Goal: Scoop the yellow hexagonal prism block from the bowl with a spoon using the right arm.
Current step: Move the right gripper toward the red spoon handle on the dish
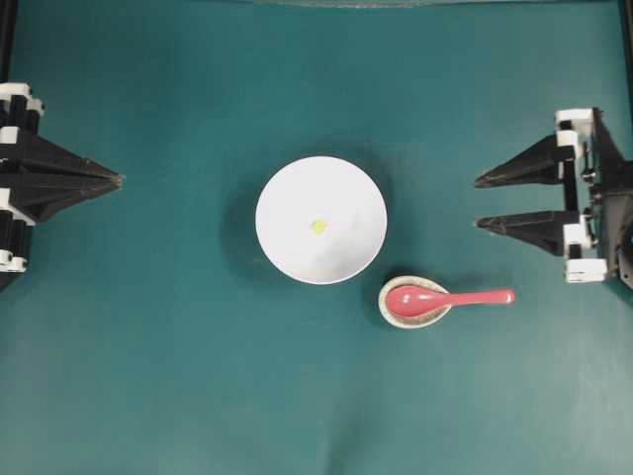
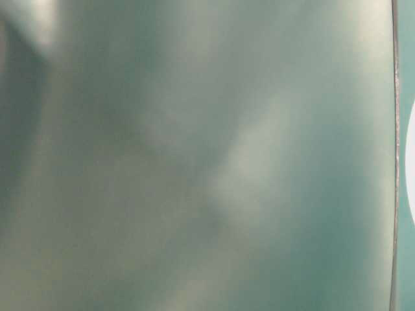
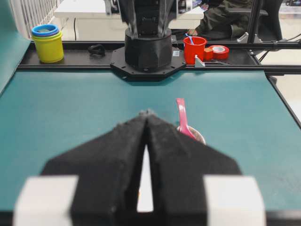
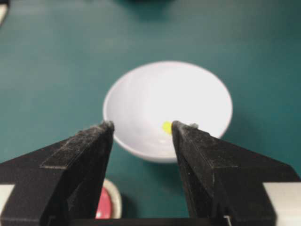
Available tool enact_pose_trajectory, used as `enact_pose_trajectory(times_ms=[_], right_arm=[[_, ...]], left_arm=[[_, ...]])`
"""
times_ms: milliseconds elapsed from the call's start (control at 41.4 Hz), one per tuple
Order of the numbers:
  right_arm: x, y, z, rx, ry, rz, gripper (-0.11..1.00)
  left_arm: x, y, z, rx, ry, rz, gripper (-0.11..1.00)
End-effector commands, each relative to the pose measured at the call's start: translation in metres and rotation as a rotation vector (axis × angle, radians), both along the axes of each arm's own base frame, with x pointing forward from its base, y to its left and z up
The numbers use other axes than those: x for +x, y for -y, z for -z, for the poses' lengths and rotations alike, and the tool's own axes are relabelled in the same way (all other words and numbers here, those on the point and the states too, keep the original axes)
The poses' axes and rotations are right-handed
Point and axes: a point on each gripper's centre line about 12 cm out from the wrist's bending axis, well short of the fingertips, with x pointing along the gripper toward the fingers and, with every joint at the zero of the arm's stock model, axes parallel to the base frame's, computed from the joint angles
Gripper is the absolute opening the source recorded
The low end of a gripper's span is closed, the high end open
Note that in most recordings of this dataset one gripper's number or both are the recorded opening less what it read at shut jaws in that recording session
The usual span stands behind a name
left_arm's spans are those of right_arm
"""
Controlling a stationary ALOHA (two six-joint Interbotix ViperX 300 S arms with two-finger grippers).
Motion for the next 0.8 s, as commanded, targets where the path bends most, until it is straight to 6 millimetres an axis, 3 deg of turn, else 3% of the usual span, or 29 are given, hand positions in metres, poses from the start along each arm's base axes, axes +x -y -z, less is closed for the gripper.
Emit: enact_pose_trajectory(times_ms=[0, 266, 773], right_arm=[[0.004, 0.0, 0.008, -0.001, 0.023, 0.002, 0.57], [0.007, -0.006, 0.045, -0.005, 0.022, -0.015, 0.57], [0.006, -0.04, 0.105, 0.057, -0.017, -0.057, 0.57]], left_arm=[[0.002, 0.0, -0.01, 0.005, 0.029, -0.001, 0.01], [0.002, 0.0, -0.01, 0.006, 0.026, -0.001, 0.01], [0.002, 0.0, -0.01, 0.006, 0.025, -0.001, 0.01]])
